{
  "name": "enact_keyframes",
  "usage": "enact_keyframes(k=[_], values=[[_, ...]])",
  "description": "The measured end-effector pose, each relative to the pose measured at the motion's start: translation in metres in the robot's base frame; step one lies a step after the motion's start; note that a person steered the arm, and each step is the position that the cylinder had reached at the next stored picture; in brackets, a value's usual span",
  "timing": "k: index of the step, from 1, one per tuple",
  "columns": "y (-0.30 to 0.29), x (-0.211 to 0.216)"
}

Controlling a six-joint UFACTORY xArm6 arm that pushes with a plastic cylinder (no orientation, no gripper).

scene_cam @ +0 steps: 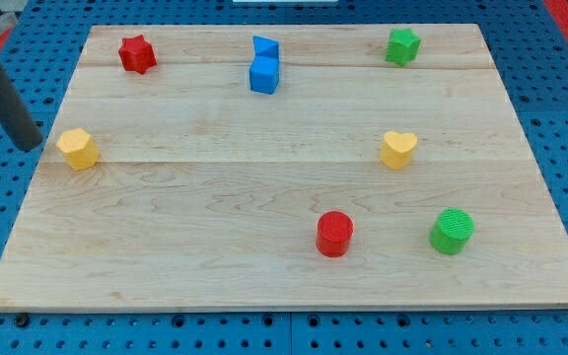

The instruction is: Move the yellow hexagon towards right side

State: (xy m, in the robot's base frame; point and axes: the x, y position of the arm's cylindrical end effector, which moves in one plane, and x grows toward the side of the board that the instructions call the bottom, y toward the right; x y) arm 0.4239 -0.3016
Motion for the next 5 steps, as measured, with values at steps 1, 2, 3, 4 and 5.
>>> enact_keyframes(k=[1, 2, 3, 4, 5], values=[[0.051, -0.002], [0.049, 0.006], [0.050, 0.040], [0.072, 0.015], [0.080, -0.002]])
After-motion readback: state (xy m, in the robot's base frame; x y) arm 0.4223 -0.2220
